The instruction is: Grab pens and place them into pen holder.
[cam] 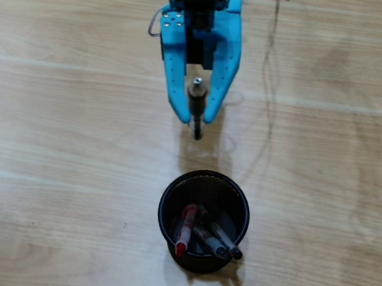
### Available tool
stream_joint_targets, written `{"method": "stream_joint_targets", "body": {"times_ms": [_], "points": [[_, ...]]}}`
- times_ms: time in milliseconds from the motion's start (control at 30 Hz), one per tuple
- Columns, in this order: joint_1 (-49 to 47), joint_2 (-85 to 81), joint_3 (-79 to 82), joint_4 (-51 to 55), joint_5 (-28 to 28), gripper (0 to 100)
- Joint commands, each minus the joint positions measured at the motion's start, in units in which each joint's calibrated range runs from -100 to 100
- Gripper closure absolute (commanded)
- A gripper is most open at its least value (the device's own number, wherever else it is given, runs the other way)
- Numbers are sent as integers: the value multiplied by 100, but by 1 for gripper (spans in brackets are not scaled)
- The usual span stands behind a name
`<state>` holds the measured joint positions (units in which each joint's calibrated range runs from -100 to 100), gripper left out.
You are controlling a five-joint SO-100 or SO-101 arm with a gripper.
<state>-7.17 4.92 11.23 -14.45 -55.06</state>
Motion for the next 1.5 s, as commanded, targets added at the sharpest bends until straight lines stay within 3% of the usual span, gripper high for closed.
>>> {"method": "stream_joint_targets", "body": {"times_ms": [0, 800, 1000, 1200, 1300, 1467], "points": [[68, 310, -280, -118, 2, 98], [-104, 2368, -1948, -127, -3, 97], [-186, 2368, -1903, -127, -3, 85], [-195, 2133, -1848, -127, 28, 89], [-186, 1679, -1542, -118, 12, 98], [-186, 184, 279, -118, 84, 98]]}}
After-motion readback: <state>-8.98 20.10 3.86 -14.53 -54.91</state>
